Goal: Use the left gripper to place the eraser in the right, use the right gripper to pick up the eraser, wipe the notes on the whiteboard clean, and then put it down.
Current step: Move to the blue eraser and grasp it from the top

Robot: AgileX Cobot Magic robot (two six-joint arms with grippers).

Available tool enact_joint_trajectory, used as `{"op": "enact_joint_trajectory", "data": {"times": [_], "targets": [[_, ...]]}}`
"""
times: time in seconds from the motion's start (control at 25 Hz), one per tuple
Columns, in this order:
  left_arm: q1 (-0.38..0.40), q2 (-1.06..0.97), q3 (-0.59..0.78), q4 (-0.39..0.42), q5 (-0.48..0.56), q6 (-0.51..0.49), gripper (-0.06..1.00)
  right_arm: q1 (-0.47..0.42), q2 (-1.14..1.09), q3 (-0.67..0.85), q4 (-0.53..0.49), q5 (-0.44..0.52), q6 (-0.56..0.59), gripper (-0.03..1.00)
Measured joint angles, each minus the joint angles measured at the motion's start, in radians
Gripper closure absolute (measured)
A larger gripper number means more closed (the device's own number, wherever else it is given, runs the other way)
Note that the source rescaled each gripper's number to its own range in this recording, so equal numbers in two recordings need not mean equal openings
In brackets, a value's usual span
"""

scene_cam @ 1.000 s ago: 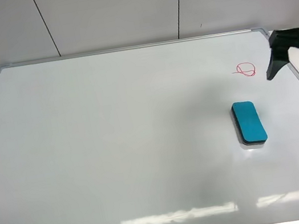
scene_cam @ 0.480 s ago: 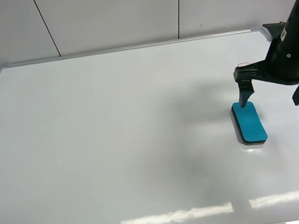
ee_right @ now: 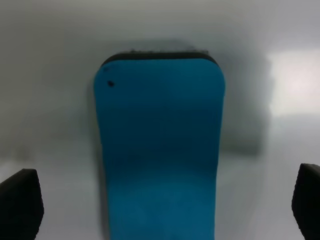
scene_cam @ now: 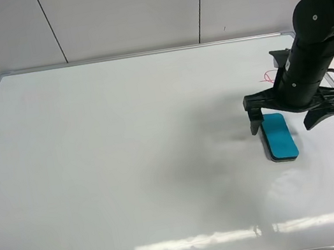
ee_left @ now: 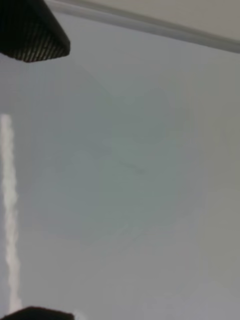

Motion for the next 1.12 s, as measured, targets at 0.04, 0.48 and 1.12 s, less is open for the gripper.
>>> {"op": "enact_joint_trajectory", "data": {"times": [0.04, 0.48, 1.12], "targets": [[0.000, 0.000, 0.000, 0.000, 0.000, 0.000, -0.06, 0.000, 0.008, 0.000, 0.000, -0.004, 0.000, -0.03], [0.000, 0.000, 0.000, 0.000, 0.000, 0.000, -0.06, 0.009, 0.026, 0.000, 0.000, -0.021, 0.000, -0.03], [0.000, 0.000, 0.000, 0.000, 0.000, 0.000, -0.06, 0.009, 0.059, 0.000, 0.000, -0.020, 0.009, -0.03]]}}
